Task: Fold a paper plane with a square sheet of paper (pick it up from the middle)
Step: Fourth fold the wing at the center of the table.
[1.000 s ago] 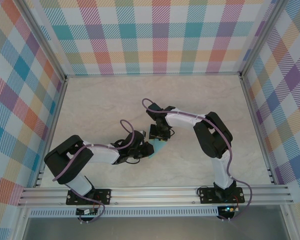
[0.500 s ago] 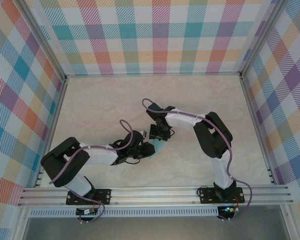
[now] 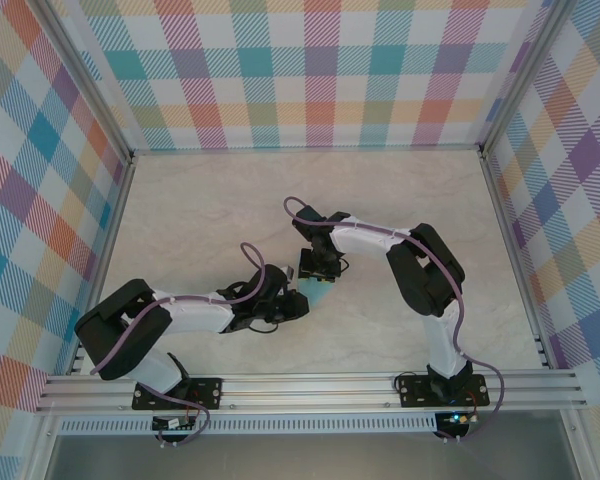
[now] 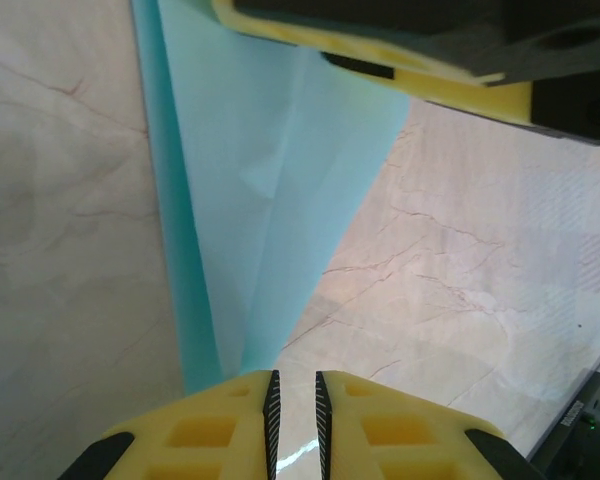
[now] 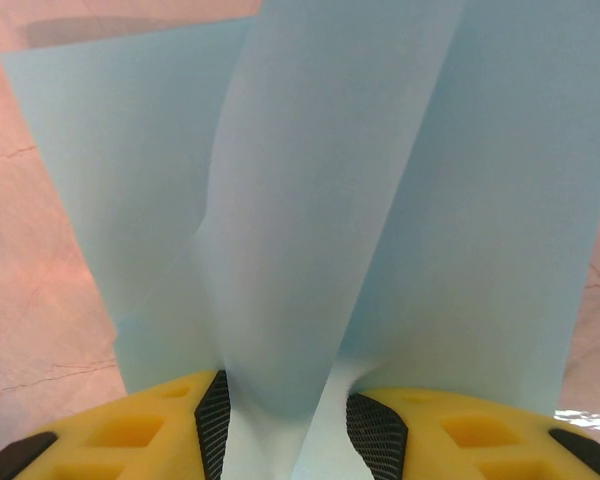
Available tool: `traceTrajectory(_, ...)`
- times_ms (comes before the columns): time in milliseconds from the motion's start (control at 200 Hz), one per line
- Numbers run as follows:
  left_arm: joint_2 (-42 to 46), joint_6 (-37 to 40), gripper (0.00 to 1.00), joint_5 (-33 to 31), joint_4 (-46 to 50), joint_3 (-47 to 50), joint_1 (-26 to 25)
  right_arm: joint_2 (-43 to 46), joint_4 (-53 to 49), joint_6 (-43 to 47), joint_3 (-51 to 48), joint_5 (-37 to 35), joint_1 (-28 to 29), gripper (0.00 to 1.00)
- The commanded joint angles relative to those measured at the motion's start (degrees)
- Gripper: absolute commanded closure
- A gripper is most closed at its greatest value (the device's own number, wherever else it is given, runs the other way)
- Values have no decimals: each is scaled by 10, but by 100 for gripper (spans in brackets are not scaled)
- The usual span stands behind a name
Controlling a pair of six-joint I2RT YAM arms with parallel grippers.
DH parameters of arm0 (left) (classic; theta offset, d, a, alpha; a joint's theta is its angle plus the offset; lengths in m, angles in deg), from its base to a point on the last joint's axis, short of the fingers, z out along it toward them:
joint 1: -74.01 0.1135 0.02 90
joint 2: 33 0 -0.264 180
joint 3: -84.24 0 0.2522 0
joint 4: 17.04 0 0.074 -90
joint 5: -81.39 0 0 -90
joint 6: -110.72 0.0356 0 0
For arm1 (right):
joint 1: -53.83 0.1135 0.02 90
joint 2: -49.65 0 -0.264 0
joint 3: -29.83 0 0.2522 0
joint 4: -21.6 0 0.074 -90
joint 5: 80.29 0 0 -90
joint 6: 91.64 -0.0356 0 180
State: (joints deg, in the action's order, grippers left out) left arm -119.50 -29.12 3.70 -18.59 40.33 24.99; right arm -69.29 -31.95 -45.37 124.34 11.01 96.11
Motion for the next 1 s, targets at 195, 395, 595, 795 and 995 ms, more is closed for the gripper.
traceTrajectory(195,-18,10,80,-14,27,-10,-4,-150,1,4,-67,-91,-8,55)
traceTrajectory(395,-21,10,80,-23,39,-10,-4,-150,1,3,-68,-90,-9,55)
traceTrajectory(595,-26,5,81,-32,46,-13,-5,-152,2,3,-68,-89,-8,56)
traceTrajectory(795,-31,6,82,-28,54,-12,-7,-155,2,2,-68,-89,-8,56)
traceTrajectory(995,15,4,78,-24,19,-11,-6,-155,2,2,-69,-91,-8,56)
